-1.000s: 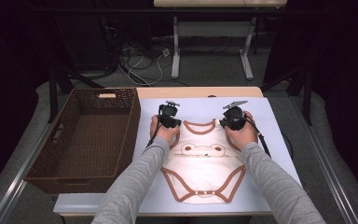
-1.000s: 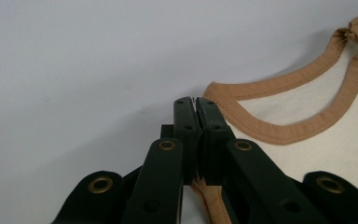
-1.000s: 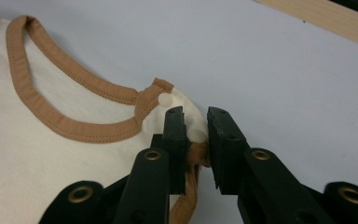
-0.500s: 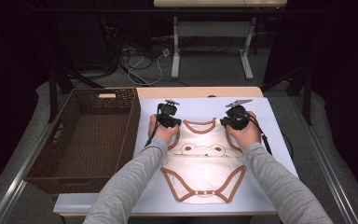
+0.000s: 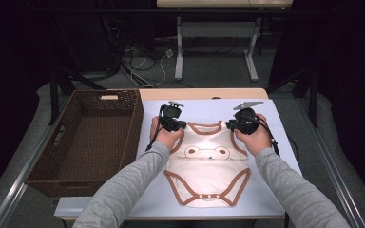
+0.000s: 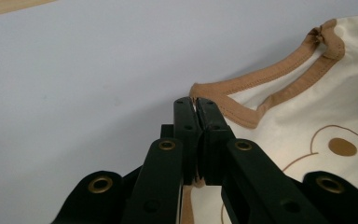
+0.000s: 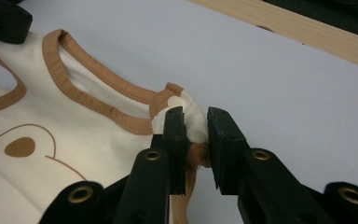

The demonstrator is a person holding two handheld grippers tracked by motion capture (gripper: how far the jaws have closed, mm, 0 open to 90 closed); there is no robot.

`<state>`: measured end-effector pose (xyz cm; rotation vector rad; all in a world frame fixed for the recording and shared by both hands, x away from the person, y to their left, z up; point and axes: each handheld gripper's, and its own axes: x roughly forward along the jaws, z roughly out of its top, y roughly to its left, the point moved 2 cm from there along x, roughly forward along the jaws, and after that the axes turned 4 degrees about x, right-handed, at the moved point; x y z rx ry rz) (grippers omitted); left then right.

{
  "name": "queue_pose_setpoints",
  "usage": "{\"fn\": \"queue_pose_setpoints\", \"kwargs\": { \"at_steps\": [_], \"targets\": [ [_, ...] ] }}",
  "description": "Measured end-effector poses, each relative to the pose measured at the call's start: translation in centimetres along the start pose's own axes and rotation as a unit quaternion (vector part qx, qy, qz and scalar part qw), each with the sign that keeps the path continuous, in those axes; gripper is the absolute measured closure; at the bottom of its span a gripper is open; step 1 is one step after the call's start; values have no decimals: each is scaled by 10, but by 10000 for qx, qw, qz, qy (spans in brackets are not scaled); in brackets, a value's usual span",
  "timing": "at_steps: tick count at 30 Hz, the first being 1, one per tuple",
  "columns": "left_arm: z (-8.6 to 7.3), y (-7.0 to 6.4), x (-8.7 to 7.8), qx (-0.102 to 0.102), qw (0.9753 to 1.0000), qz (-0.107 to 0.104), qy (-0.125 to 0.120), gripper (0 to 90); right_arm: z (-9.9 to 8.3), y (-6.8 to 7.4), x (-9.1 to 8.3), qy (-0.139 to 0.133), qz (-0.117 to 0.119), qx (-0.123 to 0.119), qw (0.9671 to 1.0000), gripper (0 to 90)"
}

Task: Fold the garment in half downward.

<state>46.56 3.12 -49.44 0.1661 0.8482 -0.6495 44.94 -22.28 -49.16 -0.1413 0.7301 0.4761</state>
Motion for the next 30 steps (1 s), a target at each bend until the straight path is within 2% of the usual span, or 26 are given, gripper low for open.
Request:
{"fn": "queue_pose_setpoints", "kwargs": {
  "at_steps": [7,18,27,30],
  "targets": [
    [-7,-9,-13,140,9998,-117,-16,879,-7,2,-16,-23,113,-37,9999,778],
    [-17,-18,-28,177,9995,-225,-111,879,-17,7,-34,-131,276,-31,9995,778],
    [-28,-11,-41,215,9993,-265,-133,879,-24,12,-45,-209,335,-92,9992,778],
    [-33,-12,-43,193,9991,-356,-136,879,-26,14,-49,-240,347,-164,9990,778]
  ]
}}
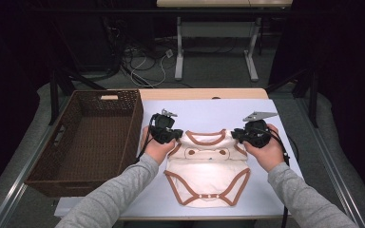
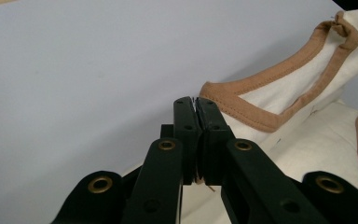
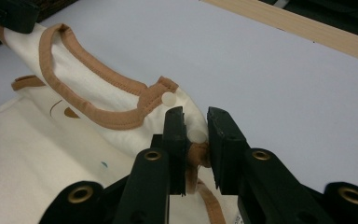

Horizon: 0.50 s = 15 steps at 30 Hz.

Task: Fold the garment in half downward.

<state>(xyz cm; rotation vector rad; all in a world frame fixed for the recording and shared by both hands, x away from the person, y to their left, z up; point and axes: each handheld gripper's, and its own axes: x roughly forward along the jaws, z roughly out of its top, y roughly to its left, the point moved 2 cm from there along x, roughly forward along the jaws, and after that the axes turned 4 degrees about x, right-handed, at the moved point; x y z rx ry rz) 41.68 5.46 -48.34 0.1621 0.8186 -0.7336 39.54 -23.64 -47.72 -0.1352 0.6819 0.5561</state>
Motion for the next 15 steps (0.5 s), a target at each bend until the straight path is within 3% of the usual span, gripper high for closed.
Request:
{"fn": "queue_pose_setpoints", "kwargs": {
  "at_steps": [8,15],
  "targets": [
    [-10,-5,-7,16,9999,-135,-64,879,-12,6,-10,-15,86,-67,9999,778],
    [-20,-11,-9,-85,9996,-235,-133,879,-24,10,-13,-53,143,-27,9999,778]
  ]
}}
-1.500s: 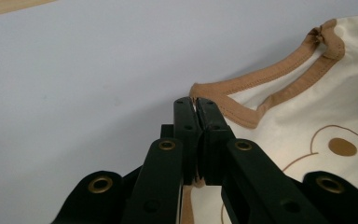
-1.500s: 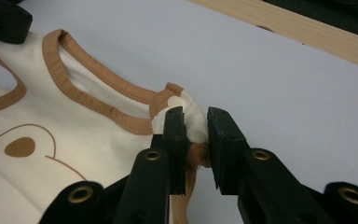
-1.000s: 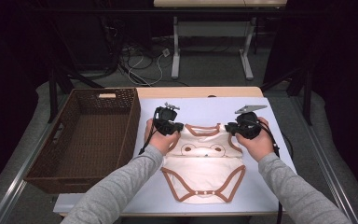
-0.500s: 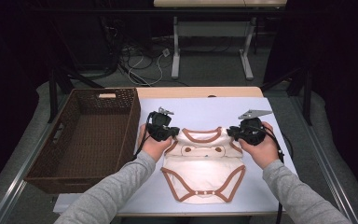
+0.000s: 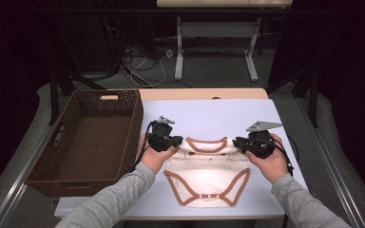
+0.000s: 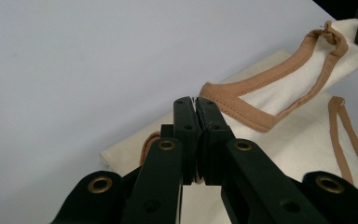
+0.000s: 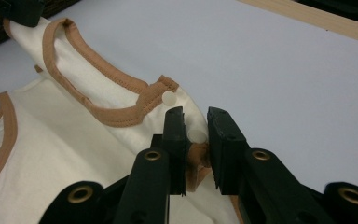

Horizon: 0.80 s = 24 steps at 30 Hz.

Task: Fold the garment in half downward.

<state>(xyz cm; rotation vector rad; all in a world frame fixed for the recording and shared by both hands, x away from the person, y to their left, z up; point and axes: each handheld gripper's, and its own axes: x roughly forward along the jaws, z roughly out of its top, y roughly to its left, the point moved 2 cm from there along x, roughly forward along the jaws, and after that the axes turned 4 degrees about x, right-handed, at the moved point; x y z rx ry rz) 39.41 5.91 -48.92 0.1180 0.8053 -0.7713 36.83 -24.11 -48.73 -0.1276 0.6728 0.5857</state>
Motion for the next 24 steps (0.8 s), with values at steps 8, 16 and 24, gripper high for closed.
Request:
{"fn": "queue_pose_setpoints", "kwargs": {
  "at_steps": [8,16,24],
  "targets": [
    [-14,-3,-3,-29,9999,-118,30,879,-11,9,-4,44,96,-67,9999,778],
    [-31,-8,-4,-70,9997,-231,50,879,-23,18,-9,26,164,-135,9998,778],
    [-44,-14,-3,-61,9994,-310,104,879,-36,24,-14,31,231,-114,9997,777]
  ]
}}
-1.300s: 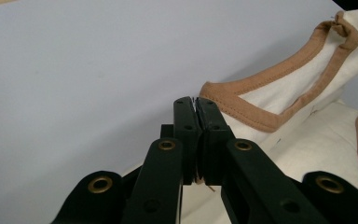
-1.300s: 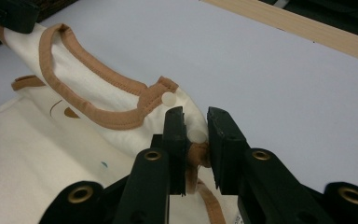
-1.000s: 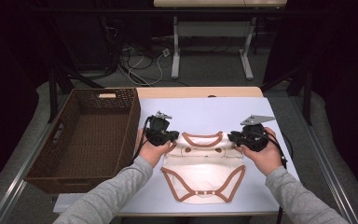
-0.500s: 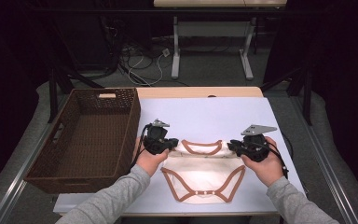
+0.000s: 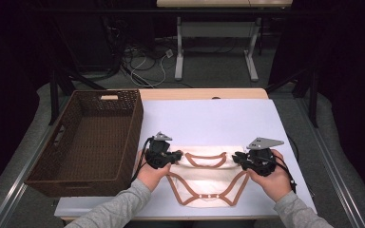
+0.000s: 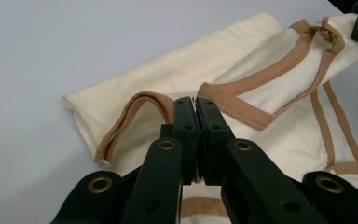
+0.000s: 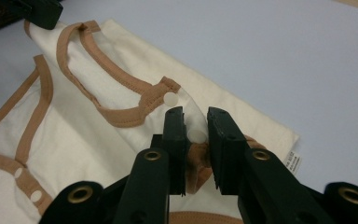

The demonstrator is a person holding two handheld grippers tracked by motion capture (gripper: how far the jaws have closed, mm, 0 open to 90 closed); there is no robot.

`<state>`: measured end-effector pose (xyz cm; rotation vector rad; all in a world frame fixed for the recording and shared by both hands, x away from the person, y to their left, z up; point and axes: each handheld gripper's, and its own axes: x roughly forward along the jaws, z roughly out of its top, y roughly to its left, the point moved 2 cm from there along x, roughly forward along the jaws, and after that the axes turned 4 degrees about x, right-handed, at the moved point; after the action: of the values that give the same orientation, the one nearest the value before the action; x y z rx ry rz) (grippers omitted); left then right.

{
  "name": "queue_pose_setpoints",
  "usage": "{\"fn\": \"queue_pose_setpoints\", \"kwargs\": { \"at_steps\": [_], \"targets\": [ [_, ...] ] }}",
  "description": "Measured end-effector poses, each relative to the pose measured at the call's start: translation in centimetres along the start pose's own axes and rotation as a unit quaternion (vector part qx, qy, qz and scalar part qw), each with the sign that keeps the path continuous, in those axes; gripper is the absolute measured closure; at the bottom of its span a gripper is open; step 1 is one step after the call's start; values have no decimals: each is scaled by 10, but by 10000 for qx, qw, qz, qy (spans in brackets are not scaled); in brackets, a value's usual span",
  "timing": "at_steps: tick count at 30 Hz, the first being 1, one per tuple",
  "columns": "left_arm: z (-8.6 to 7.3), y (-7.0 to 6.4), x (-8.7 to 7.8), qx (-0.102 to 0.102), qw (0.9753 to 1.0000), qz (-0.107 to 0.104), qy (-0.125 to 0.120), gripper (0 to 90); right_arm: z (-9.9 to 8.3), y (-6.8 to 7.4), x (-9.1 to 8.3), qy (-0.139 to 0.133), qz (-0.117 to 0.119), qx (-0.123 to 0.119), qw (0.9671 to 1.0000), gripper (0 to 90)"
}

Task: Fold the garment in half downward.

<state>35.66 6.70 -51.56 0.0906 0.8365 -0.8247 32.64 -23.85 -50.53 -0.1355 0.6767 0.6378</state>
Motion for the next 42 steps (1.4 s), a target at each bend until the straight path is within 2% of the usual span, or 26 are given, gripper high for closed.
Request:
{"fn": "queue_pose_setpoints", "kwargs": {
  "at_steps": [4,7,8,15,18,19,25,28,29,30,42],
  "targets": [
    [-6,-2,0,63,10000,-32,20,879,-6,2,-1,41,37,-14,10000,777],
    [-11,-6,-1,8,10000,-56,-24,879,-11,5,-2,24,25,-72,10000,777],
    [-12,-6,-2,59,10000,-61,-9,878,-13,6,-3,15,37,-10,10000,777],
    [-24,-16,-8,46,9998,-199,-31,879,-24,12,-9,31,165,78,9998,776],
    [-31,-19,-10,51,9996,-284,-36,878,-29,15,-12,-28,180,58,9998,777],
    [-33,-20,-11,72,9996,-286,-41,878,-30,16,-15,33,187,49,9998,777],
    [-42,-26,-13,159,9995,-285,-54,878,-38,24,-21,1,171,-82,9998,776],
    [-46,-28,-13,126,9994,-326,-76,877,-42,27,-22,-46,186,-93,9998,776],
    [-47,-28,-13,211,9993,-308,-59,877,-43,27,-23,12,190,-73,9998,775],
    [-48,-29,-13,241,9992,-309,-63,877,-45,27,-22,-42,179,-80,9998,775],
    [-64,-33,-5,56,9992,-404,-49,875,-60,29,-17,68,282,61,9996,774]
  ]
}}
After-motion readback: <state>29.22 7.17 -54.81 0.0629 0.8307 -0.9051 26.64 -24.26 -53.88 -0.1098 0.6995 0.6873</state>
